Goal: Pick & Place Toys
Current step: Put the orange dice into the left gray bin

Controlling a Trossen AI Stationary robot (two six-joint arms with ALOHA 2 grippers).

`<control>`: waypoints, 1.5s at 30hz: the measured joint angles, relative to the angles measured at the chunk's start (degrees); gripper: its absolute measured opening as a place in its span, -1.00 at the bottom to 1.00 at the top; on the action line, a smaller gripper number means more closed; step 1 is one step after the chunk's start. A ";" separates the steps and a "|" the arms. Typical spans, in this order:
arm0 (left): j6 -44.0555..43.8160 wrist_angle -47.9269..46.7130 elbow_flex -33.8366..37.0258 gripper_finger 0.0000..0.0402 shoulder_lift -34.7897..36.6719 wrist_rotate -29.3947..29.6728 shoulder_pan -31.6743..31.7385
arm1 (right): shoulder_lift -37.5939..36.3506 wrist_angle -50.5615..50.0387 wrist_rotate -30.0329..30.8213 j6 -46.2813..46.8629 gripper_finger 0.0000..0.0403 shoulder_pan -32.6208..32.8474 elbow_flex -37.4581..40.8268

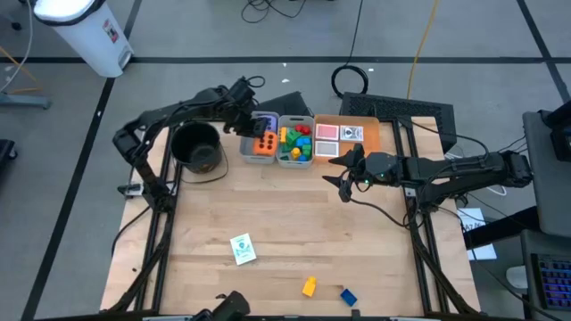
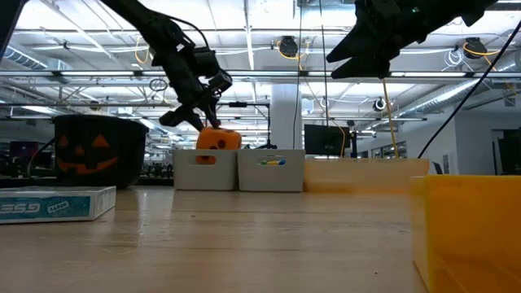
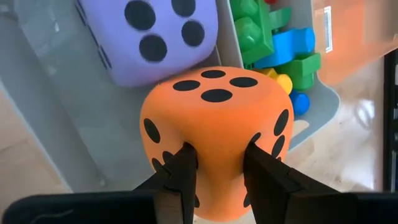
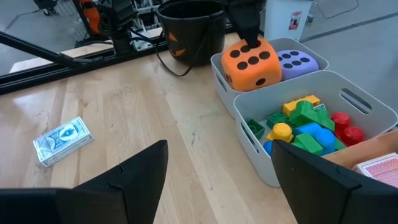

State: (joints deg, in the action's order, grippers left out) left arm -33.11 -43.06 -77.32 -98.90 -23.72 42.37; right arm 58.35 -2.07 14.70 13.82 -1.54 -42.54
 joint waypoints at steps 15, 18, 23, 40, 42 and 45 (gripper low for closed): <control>0.53 0.73 0.02 -0.46 -3.14 -0.46 0.37 | 0.00 0.01 0.13 0.07 0.36 -0.63 0.00; 0.93 0.77 0.02 -0.46 -3.74 -0.46 0.37 | 0.00 0.02 0.10 0.23 0.36 -1.22 0.00; 1.10 0.47 0.09 -0.46 -3.92 0.56 0.48 | 0.00 0.04 0.07 0.24 0.36 -1.55 0.00; 0.79 0.26 1.27 -0.46 -3.88 2.55 0.74 | 0.00 0.07 0.02 0.46 0.36 -1.53 0.00; 0.54 0.54 1.30 -0.45 -3.88 2.67 0.74 | 0.00 0.07 0.02 0.46 0.36 -1.53 0.00; -0.16 0.87 1.31 -0.34 -3.88 3.22 0.74 | 0.00 0.07 0.00 0.46 0.36 -1.53 0.00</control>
State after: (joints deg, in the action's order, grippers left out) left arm -33.27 -42.19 -76.01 -102.78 -20.49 43.11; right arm 58.35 -2.00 14.70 14.28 -3.07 -42.54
